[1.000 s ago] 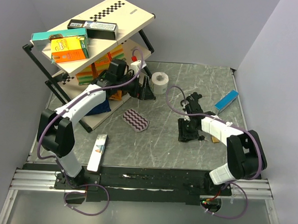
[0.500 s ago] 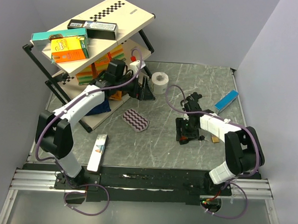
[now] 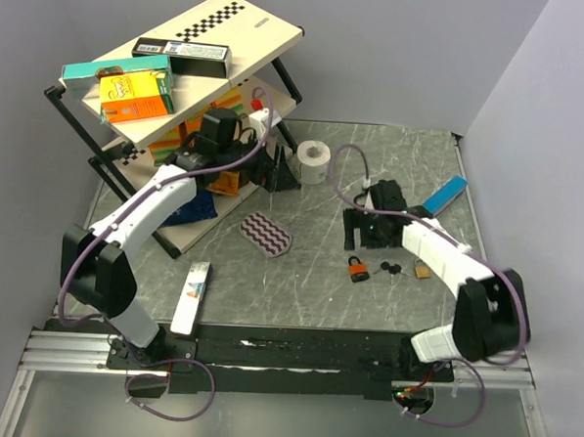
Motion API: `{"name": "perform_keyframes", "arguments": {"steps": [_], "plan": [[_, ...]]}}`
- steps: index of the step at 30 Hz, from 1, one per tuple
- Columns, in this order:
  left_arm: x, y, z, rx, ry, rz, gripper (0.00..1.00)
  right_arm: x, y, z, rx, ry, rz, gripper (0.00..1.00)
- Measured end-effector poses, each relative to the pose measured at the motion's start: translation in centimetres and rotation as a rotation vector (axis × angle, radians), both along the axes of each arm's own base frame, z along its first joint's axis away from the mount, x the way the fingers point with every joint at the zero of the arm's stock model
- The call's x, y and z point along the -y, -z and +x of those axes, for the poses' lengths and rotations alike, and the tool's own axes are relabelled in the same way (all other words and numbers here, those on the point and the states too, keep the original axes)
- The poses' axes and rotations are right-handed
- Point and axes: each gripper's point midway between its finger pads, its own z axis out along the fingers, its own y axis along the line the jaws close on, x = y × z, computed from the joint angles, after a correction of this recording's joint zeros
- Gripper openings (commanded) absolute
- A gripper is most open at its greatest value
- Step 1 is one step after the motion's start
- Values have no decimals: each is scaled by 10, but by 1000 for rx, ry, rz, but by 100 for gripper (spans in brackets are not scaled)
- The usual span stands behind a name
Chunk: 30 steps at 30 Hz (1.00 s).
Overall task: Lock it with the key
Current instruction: Place the lock at the center of the board, then adjust the lock at the center of the board.
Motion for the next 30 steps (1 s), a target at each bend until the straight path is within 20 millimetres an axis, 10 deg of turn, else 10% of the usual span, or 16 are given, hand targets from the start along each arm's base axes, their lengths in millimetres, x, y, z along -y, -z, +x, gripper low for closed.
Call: {"name": "perform_keyframes", "arguments": {"steps": [6, 12, 18, 24, 30], "plan": [[-28, -51, 22, 161, -90, -32, 96, 13, -99, 72, 397, -21, -2, 100], [-39, -70, 30, 229, -134, -38, 96, 53, -150, 165, 470, 56, 25, 100], [-43, -68, 35, 243, -160, -15, 96, 84, -108, 233, 307, 201, 62, 100], [-52, -64, 43, 255, -198, 16, 96, 83, -30, 226, 68, 289, 75, 100], [-55, -58, 42, 240, -199, 31, 96, 80, -21, 225, 34, 335, 85, 100]]}}
